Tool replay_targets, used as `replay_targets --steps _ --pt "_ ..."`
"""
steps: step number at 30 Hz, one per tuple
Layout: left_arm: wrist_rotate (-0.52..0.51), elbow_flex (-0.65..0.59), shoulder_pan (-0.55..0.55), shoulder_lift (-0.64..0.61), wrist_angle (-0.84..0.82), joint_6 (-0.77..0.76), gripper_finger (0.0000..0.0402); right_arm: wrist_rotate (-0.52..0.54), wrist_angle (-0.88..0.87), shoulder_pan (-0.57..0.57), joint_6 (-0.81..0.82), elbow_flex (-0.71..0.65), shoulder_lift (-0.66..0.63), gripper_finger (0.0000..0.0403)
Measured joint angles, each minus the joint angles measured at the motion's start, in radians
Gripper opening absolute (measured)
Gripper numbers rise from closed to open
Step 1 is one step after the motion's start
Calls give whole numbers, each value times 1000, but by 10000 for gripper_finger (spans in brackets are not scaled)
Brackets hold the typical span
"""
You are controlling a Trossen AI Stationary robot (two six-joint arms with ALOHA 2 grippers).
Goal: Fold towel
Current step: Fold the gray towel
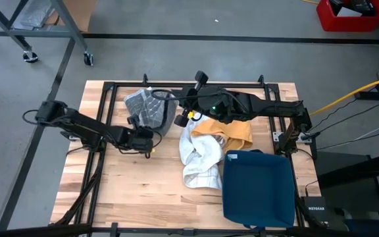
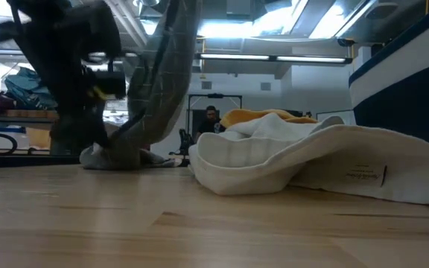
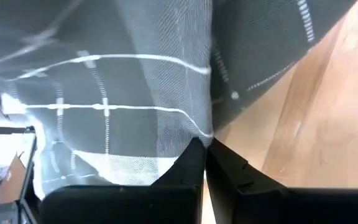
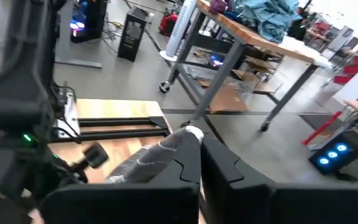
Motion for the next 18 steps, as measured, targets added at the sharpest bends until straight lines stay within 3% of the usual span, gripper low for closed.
replay_targets --steps 14,18 --pt "-4 160 -23 -350 -218 85 0 159 2 0 -176 7 0 1" --pt "-4 205 -23 -412 -282 132 0 160 8 0 -183 23 -2 1"
